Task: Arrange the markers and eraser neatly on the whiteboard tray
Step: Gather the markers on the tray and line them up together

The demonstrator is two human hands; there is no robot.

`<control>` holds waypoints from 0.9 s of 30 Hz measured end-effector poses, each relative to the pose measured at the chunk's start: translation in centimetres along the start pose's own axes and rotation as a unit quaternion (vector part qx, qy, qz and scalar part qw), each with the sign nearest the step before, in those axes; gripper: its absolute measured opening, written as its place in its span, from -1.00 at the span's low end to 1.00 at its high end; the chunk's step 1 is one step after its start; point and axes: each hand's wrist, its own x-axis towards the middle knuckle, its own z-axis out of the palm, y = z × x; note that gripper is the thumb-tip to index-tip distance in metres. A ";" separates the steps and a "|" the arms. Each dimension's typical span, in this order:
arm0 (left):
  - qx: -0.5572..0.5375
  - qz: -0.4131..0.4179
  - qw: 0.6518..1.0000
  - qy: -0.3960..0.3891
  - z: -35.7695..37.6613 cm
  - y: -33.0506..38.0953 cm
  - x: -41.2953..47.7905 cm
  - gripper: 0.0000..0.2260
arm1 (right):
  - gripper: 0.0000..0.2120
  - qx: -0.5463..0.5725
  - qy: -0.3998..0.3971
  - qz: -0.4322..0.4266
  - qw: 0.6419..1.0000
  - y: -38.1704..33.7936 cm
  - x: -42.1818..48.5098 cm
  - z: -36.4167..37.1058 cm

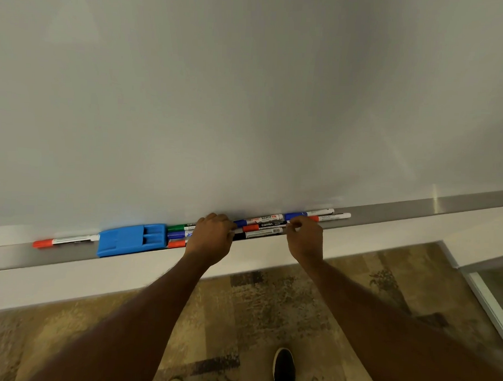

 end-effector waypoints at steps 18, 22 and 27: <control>-0.069 -0.099 0.993 0.010 0.8 4.4 1.0 -0.83 | -0.84 -0.022 -0.024 0.018 0.999 0.6 0.8 0.1; -0.099 -0.122 0.987 0.032 0.7 4.3 0.9 -0.82 | -0.82 0.019 -0.018 0.026 0.999 0.7 0.6 0.0; -0.083 -0.121 0.988 0.054 0.3 3.6 -0.1 -0.80 | -0.82 0.039 -0.022 0.000 0.999 0.1 -0.2 0.2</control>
